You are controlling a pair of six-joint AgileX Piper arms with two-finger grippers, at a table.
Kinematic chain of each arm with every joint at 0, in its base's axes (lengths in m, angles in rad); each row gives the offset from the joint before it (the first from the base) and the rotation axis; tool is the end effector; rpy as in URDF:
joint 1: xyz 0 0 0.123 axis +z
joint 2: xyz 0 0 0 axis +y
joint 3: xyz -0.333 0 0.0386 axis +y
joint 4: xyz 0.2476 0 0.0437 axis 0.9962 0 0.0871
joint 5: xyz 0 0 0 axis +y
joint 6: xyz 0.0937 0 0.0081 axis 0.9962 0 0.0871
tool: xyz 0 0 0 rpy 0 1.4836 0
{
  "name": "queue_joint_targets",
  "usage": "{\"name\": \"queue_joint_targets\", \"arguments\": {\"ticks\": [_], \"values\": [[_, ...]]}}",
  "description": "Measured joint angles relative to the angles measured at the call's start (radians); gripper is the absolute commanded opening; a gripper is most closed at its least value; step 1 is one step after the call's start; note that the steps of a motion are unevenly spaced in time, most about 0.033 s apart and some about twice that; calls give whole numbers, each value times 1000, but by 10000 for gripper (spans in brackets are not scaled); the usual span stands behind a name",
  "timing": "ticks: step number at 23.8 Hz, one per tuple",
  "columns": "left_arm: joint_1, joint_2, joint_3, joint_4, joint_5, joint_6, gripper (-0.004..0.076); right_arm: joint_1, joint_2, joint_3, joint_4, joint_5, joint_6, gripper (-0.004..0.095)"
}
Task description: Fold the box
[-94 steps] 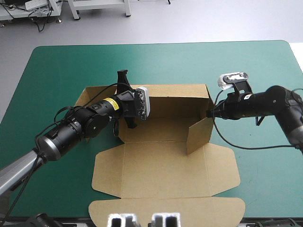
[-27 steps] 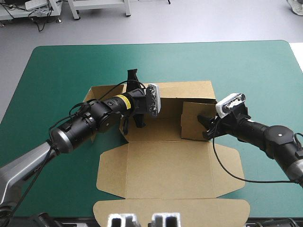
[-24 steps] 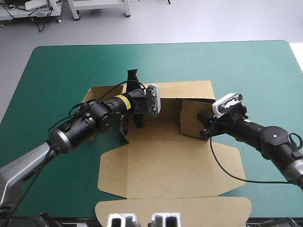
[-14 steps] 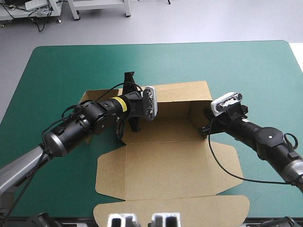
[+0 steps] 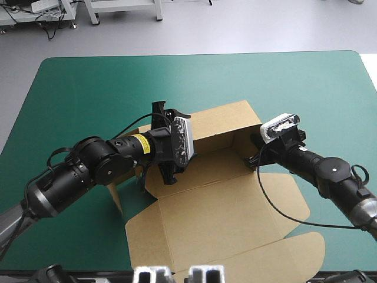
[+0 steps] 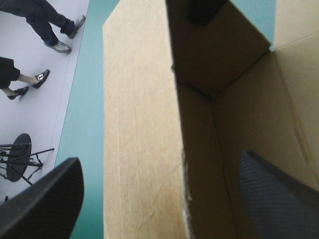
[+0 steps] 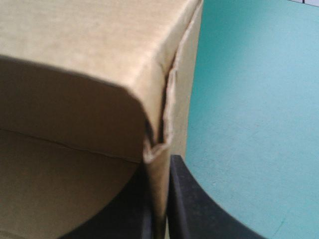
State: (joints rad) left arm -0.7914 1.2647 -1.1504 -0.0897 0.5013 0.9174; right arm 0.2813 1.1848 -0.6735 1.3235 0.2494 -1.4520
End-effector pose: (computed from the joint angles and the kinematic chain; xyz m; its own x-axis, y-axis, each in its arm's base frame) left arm 0.1859 -0.1939 0.4200 0.3119 0.7416 -0.5939 0.7553 0.1857 0.6285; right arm 0.2132 0.0851 0.3203 -0.3808 -0.2471 -0.8910 -0.5293 0.8484 -0.0091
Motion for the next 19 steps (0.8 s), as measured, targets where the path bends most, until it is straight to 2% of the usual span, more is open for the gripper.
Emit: {"name": "queue_joint_targets", "arguments": {"ticks": [1, 2, 3, 4, 5, 8, 12, 16, 17, 19], "values": [[-19, -22, 1, -21, 8, 0, 530, 0, 0, 0, -4, -19, 1, -19], [-25, -31, 2, -33, 9, 0, 381, 0, 0, 0, -5, -26, 1, -20], [-30, -55, 2, -73, 9, -14, 264, 0, 0, 0, -7, -39, 1, -20], [-30, -70, 2, -91, 9, -33, 32, 0, 0, 0, -7, -44, 2, -20], [-30, -101, 2, -106, 9, -92, -1, 0, 0, 0, -7, -49, 3, -20], [-30, -152, 2, -88, 9, -179, 3, 0, 0, 0, -15, -41, 19, -20], [29, -197, -2, 25, 43, -352, 4, 0, 0, -24, -163, 34, 125, -20], [202, -199, -33, 90, 188, -488, 4, 0, 0, -110, -459, 153, 398, -20], [296, -199, -54, 90, 246, -509, 4, 0, 0, -171, -604, 219, 518, -20], [401, -202, -74, 90, 295, -522, 4, 0, 1, -247, -752, 306, 663, -20]]}}
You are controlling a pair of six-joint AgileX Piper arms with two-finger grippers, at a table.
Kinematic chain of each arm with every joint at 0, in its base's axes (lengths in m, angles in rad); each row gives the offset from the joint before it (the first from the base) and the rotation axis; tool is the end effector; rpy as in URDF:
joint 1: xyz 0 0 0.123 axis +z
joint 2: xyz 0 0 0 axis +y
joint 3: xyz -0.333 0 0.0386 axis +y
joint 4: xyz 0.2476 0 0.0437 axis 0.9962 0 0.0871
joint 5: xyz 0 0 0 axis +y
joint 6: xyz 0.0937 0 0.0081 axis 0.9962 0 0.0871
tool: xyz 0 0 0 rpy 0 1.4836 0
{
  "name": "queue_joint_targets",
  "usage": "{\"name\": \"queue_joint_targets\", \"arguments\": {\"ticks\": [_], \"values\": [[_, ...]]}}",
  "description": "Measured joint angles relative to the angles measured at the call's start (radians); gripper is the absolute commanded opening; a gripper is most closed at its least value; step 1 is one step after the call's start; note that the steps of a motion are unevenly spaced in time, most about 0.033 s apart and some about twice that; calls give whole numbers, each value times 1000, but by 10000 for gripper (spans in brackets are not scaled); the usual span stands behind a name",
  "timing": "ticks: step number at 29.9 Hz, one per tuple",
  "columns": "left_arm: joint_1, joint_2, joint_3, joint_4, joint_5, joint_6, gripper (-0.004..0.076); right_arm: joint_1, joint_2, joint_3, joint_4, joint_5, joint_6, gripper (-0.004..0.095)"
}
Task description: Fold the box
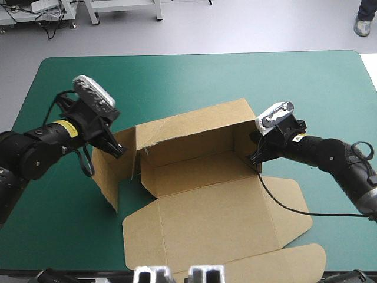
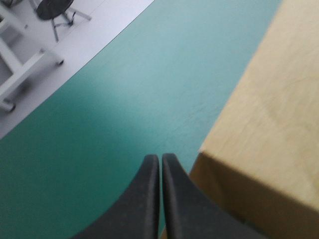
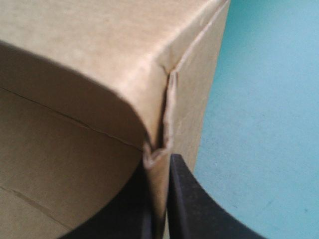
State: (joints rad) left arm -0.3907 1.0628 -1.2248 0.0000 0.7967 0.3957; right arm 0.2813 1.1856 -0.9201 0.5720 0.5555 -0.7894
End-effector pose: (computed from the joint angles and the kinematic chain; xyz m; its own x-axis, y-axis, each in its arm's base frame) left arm 0.1750 -0.0721 0.4668 -0.2973 0.5393 -0.7878 0.5369 0.7768 0.3291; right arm 0.2156 0.0903 0.3680 -0.4266 -0.4075 -0.8075 -0.6305 0.7741 -0.0575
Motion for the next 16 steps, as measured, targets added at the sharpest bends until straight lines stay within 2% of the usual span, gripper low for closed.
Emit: {"name": "queue_joint_targets", "arguments": {"ticks": [3, 6, 11, 16], "values": [[144, -6, -16, -40, 78, -9, 4, 0, 0, -104, -164, 131, 186, -20], [275, -6, -17, -99, 171, -10, 4, 0, 0, -191, -275, 256, 311, -20], [429, -6, -17, -191, 294, 17, 4, 0, 0, -290, -371, 456, 429, -20], [468, -6, -17, -208, 325, 30, 4, 0, 17, -308, -397, 546, 451, -20]]}}
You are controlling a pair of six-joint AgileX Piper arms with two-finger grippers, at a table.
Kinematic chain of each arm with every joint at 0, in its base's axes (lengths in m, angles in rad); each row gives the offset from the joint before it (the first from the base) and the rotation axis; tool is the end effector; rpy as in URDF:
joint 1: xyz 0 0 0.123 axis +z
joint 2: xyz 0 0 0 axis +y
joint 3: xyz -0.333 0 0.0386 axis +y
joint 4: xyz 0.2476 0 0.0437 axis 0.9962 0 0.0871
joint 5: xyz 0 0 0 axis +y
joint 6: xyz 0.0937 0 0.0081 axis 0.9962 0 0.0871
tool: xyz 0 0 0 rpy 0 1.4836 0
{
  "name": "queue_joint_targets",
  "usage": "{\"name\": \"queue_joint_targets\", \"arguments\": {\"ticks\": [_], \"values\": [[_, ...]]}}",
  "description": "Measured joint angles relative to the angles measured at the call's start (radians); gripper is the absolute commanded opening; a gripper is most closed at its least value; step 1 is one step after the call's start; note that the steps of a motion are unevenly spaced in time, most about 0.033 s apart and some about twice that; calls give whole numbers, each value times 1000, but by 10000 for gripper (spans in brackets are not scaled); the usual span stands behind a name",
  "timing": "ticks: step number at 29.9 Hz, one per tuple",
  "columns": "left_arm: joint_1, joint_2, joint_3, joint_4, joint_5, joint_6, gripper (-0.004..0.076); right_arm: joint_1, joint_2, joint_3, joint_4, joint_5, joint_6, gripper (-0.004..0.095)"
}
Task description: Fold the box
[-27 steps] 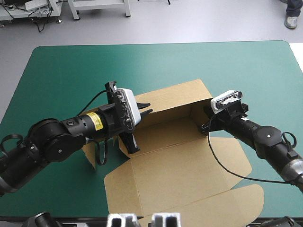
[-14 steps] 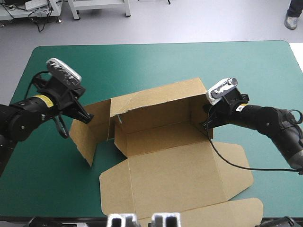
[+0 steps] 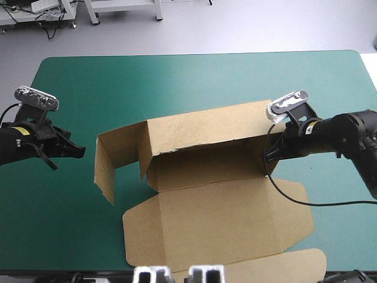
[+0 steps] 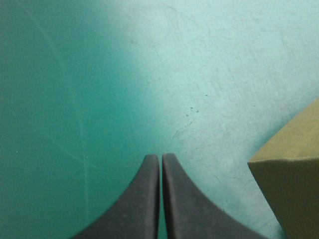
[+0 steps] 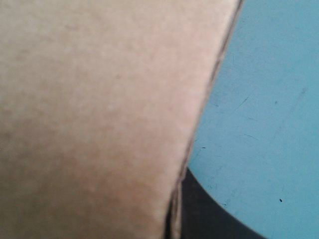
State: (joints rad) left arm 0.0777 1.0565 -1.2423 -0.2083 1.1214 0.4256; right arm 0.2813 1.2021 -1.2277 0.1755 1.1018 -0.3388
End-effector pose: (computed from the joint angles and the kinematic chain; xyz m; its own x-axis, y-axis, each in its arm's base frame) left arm 0.1675 -0.0045 0.4517 -0.6856 0.2697 -0.6762 0.2884 0.9535 0.0879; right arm 0.2014 0.0734 0.4202 -0.6813 -0.4600 -0.5694 -0.5499 0.8351 -0.0167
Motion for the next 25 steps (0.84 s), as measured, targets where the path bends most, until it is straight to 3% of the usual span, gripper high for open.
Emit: {"name": "queue_joint_targets", "arguments": {"ticks": [6, 14, 22, 25], "values": [[0, 0, 0, -1, -7, 4, 4, 0, 152, -29, -39, -18, 54, -20], [0, 0, 0, -2, -7, 4, 4, -2, 436, -324, -57, 145, 78, -20], [0, 0, 0, -5, -6, -2, 2, -3, 697, -592, -40, 69, 92, -9], [0, 0, 0, -17, -6, -5, 2, -3, 766, -629, -19, 28, 93, 118]]}}
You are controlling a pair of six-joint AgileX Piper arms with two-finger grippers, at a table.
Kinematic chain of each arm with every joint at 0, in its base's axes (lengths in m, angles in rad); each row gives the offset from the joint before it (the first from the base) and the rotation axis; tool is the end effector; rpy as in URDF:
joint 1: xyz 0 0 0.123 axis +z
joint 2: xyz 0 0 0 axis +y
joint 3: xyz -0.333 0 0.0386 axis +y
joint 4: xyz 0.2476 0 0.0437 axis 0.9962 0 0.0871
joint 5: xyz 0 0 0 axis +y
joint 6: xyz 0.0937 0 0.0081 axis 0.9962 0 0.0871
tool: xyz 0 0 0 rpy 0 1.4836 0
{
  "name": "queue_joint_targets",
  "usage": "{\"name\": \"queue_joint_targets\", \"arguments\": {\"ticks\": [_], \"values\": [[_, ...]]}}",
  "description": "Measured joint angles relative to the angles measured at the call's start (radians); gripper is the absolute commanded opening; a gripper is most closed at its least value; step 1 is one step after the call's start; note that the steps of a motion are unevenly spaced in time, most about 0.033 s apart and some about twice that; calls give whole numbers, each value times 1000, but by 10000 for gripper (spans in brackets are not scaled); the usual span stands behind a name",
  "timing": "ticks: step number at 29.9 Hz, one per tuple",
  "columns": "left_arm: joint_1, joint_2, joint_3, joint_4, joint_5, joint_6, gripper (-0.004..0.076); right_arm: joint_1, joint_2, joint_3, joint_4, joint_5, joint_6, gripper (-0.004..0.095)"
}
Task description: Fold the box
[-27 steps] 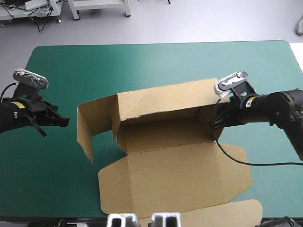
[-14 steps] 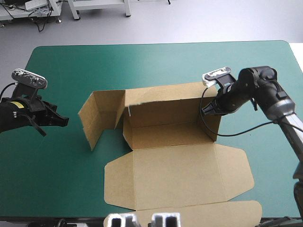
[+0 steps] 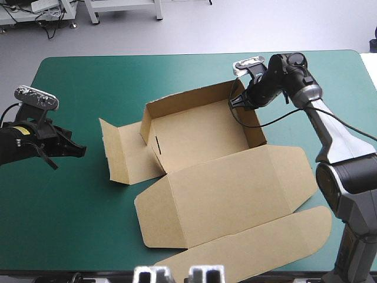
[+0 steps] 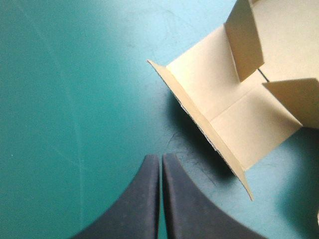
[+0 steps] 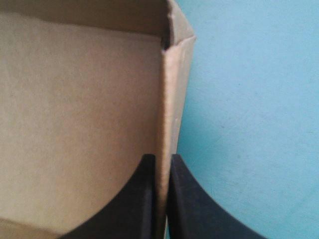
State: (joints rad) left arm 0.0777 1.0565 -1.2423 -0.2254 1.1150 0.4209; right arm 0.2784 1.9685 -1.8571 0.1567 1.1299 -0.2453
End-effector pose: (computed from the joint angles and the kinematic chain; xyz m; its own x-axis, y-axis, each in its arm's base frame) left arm 0.1680 -0.0059 0.4524 -0.6809 0.2564 -0.6860 0.2878 0.9550 0.0713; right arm 0.4324 0.1374 0.3460 -0.8055 -0.4125 -0.4254 -0.4777 0.8768 0.0543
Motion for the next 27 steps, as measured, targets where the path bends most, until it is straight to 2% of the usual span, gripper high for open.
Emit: {"name": "queue_joint_targets", "arguments": {"ticks": [1, 6, 8, 14, 22, 27], "values": [[0, 0, 0, -5, 0, 0, 2, 0, 18, -1, 6, 4, 2, 186], [0, 0, 0, -12, 1, 0, 2, 2, 68, 12, 16, 84, -14, 683], [0, 0, 0, -12, 1, 0, 2, 3, 68, 8, 16, 93, -17, 785], [0, 0, 0, -14, 4, 1, 2, 3, 15, -13, 0, 100, 14, 791], [0, 0, 0, -18, 8, -7, -5, 3, -157, -16, 7, 109, 31, 791], [0, 0, 0, -21, 17, -16, -10, 3, -174, -2, 8, 110, 28, 784]]}}
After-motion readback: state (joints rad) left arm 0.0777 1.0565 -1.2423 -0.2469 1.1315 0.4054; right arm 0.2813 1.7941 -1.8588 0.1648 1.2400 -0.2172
